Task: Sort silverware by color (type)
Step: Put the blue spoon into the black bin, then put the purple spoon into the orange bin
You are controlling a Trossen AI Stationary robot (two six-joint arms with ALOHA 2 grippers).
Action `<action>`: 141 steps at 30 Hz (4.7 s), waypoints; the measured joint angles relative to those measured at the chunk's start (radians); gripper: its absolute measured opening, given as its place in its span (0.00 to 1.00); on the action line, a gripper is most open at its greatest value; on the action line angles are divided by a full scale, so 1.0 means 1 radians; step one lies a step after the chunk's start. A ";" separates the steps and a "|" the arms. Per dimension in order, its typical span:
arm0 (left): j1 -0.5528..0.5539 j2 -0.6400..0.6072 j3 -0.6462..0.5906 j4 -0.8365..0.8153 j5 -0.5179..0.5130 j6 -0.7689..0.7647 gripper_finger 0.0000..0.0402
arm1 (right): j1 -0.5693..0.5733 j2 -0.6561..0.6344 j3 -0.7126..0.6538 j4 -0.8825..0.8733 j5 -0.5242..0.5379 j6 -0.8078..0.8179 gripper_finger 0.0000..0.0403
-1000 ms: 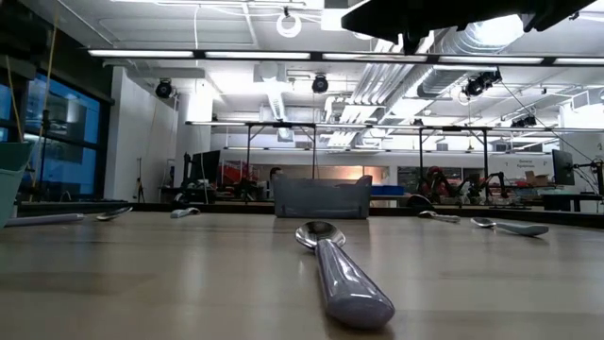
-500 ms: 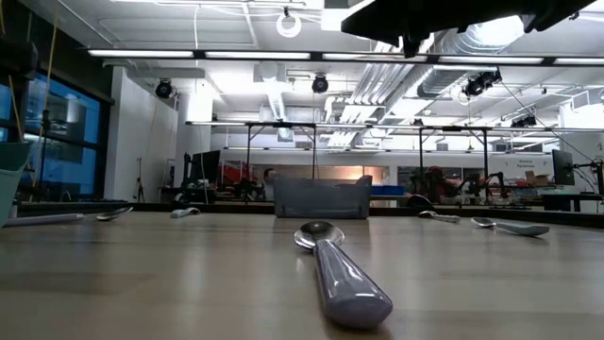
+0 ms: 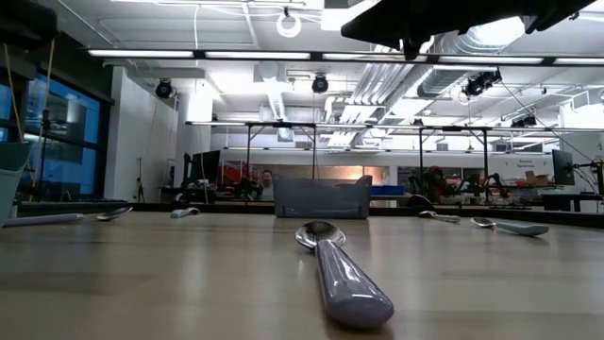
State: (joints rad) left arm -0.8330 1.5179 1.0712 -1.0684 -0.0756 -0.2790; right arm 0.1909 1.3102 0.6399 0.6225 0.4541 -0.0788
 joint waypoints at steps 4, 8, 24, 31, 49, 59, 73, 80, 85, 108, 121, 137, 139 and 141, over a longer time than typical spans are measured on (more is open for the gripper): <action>0.037 -0.081 -0.041 0.099 -0.042 -0.031 0.01 | 0.002 0.000 0.000 -0.027 0.000 -0.006 0.00; 0.100 -0.173 -0.127 0.300 -0.106 0.009 0.00 | 0.002 0.000 0.000 -0.062 0.000 -0.008 0.00; 0.517 -0.250 -0.676 1.580 0.031 0.243 0.00 | -0.008 -0.001 0.000 -0.577 0.228 0.457 0.00; 0.697 -0.192 -0.785 1.899 0.031 0.259 0.00 | -0.139 -0.001 0.000 -0.870 0.159 0.780 0.04; 0.886 -0.016 -0.798 2.047 0.031 0.194 0.00 | -0.231 -0.001 0.000 -1.372 -0.248 1.287 0.31; 0.885 0.042 -0.797 2.141 0.019 0.177 0.00 | -0.223 0.143 0.005 -1.321 -0.247 1.324 0.31; 0.949 0.039 -0.914 2.311 0.000 0.158 0.00 | -0.223 0.177 0.001 -1.186 -0.258 1.269 0.05; 0.968 0.038 -0.991 2.412 0.001 0.124 0.00 | -0.224 0.184 0.041 -1.191 -0.270 1.146 0.01; 0.962 0.038 -0.993 2.412 0.001 0.116 0.00 | -0.242 0.182 0.149 -1.172 -0.272 0.999 0.00; 0.959 0.038 -0.992 2.393 0.001 0.113 0.00 | -0.654 0.733 1.174 -1.405 -0.289 -0.264 0.00; 0.958 0.038 -0.991 2.398 0.001 0.097 0.00 | -0.742 0.937 1.210 -1.385 -0.418 -0.375 0.00; 0.958 0.038 -0.991 2.398 -0.016 0.117 0.00 | -0.724 0.958 1.255 -1.377 -0.313 -0.340 0.15; 0.958 0.039 -0.991 2.398 -0.016 0.124 0.00 | -0.716 0.957 1.259 -1.380 -0.311 -0.340 0.13; 0.958 0.040 -0.991 2.397 -0.017 0.133 0.00 | -0.703 0.954 1.259 -1.379 -0.311 -0.331 0.08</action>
State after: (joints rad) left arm 0.1253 1.5578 0.0803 1.3285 -0.0921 -0.1463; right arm -0.5123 2.2644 1.8992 -0.7565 0.1430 -0.4094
